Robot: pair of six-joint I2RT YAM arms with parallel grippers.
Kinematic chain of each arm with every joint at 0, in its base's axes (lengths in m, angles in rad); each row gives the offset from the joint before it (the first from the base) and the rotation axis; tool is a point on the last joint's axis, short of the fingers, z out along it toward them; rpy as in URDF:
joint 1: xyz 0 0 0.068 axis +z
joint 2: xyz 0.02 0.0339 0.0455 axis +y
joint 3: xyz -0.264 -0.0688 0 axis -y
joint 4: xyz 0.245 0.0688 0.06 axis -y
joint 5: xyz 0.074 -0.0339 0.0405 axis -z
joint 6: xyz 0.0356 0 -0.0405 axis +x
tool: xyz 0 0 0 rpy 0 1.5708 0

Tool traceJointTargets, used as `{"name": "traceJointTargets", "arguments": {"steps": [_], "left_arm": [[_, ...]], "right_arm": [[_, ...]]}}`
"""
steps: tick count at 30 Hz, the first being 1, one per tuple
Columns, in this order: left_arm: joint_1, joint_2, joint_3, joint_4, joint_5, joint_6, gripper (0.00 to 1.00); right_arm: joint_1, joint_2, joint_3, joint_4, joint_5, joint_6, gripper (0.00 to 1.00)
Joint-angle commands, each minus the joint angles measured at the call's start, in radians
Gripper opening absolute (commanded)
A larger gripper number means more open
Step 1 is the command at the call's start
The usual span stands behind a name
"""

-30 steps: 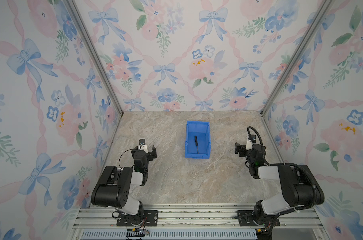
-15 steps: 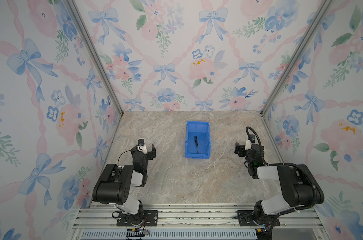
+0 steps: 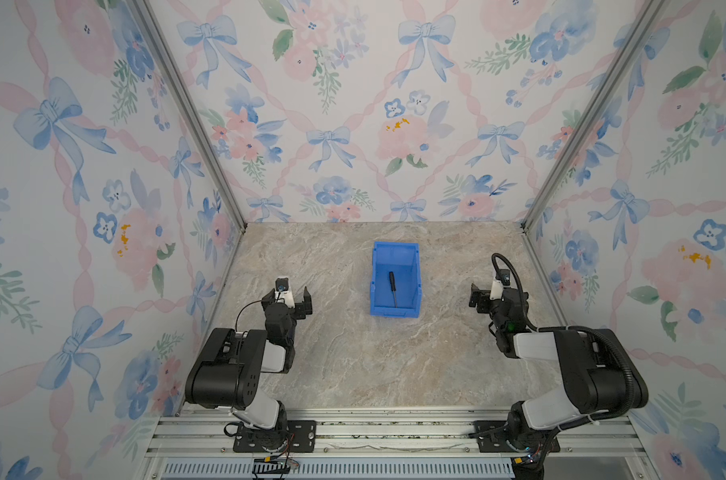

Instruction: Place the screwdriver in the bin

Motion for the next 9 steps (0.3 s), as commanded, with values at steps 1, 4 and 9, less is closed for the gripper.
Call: {"name": "traceJointTargets", "arguments": {"steps": [1, 4, 9], "left_arm": [[0.005, 0.008, -0.008, 0.026, 0.014, 0.014, 0.97], [0.005, 0.008, -0.008, 0.025, 0.014, 0.014, 0.98], [0.005, 0.006, -0.010, 0.027, 0.014, 0.014, 0.97]], "right_arm": [[0.003, 0.009, -0.001, 0.016, 0.011, -0.008, 0.97], [0.002, 0.009, 0.000, 0.015, 0.011, -0.008, 0.97], [0.003, 0.009, -0.001, 0.015, 0.012, -0.009, 0.97]]}}
